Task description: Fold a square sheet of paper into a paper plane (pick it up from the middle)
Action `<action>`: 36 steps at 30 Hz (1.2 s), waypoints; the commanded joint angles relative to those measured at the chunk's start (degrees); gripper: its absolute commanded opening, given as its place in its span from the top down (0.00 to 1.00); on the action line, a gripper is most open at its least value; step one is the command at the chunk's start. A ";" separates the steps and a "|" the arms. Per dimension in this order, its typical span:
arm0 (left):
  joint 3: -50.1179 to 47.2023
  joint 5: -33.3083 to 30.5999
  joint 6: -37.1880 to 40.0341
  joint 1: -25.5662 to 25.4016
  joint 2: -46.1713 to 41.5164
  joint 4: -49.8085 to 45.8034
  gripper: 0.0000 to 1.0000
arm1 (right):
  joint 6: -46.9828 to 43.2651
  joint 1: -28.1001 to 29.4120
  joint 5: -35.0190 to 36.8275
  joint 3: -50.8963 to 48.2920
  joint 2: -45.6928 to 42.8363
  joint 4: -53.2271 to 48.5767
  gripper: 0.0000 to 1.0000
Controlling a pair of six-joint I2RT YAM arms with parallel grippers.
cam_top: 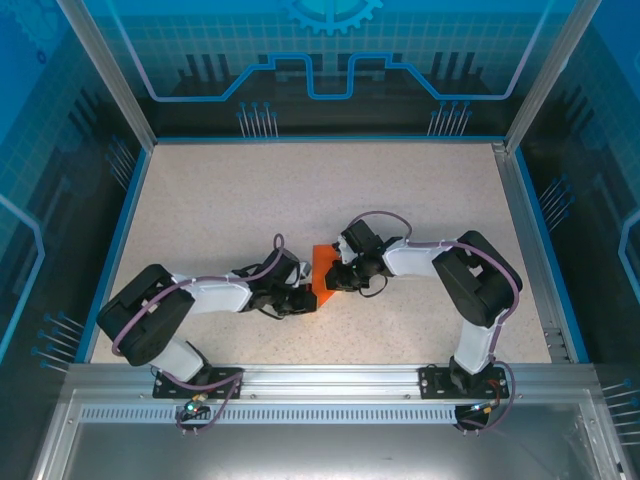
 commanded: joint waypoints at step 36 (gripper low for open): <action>3.05 0.52 -10.47 1.70 1.55 -3.76 1.00 | -0.26 0.17 5.95 0.30 1.89 -3.95 0.83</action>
